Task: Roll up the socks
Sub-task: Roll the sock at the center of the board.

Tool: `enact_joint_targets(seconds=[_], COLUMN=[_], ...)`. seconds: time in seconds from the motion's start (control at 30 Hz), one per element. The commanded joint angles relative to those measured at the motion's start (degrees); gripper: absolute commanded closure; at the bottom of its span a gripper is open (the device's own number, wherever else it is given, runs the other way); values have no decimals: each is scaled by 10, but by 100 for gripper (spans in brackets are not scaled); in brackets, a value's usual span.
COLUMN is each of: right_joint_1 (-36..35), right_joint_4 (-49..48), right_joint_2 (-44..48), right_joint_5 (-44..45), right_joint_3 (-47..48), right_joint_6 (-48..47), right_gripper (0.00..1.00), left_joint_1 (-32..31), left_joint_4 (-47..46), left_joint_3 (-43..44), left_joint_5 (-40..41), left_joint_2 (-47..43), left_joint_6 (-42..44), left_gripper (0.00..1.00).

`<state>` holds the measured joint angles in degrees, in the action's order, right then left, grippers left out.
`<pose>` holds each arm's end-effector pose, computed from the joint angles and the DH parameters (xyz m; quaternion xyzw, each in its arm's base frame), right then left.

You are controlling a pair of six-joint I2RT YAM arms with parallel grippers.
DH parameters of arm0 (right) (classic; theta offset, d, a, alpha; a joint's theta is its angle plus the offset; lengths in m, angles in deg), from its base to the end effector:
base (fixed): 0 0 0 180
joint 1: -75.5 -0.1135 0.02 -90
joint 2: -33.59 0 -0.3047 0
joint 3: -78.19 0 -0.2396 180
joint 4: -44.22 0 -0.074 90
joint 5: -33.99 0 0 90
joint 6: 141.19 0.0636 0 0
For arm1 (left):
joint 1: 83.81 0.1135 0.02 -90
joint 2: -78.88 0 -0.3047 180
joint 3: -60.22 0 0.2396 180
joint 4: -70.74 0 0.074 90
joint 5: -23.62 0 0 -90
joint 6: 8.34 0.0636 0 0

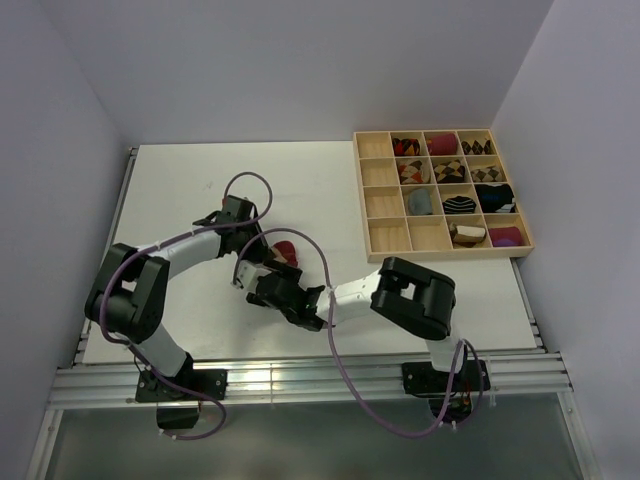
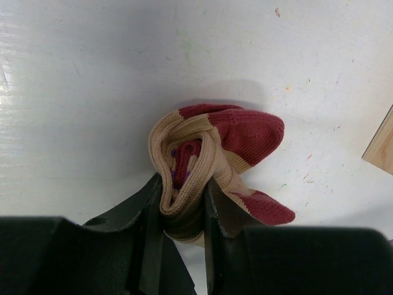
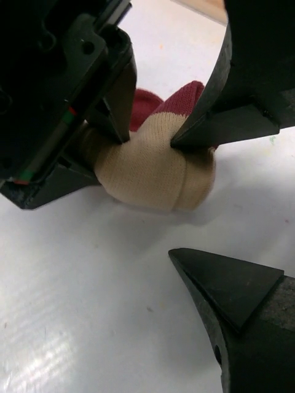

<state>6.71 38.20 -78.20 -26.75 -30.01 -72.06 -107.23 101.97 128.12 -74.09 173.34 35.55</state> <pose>0.1824 0.3841 0.1701 -0.5181 0.6894 -0.0192 0.5059 0.3004 -0.1394 0.1942 -0.1703 0.9435 -0.2109 0.1905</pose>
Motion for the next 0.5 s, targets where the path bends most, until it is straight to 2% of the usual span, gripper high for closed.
enact_joint_targets(seconds=[0.0, 0.13, 0.23, 0.27, 0.37, 0.47], right_joint_1=[3, 8, 14, 19, 30, 47], right_joint_4=[-46, -47, -48, -45, -31, 17], right_joint_2=[-27, -48, -55, -53, -40, -18], right_joint_5=[58, 78, 79, 76, 56, -8], right_joint_3=[22, 27, 22, 20, 13, 14], right_joint_6=[-32, -37, -32, -29, -10, 12], right_gripper=[27, 36, 49, 65, 100, 100], left_joint_1=[-2, -2, -2, -2, -2, -2], left_joint_4=[44, 47, 49, 50, 44, 27], left_joint_3=[-4, -2, -2, -2, -4, -9], left_joint_5=[7, 3, 1, 1, -12, -27], left_joint_2=[23, 23, 24, 24, 23, 14], left_joint_6=[28, 34, 40, 44, 51, 51], left_gripper=[79, 80, 80, 80, 79, 73])
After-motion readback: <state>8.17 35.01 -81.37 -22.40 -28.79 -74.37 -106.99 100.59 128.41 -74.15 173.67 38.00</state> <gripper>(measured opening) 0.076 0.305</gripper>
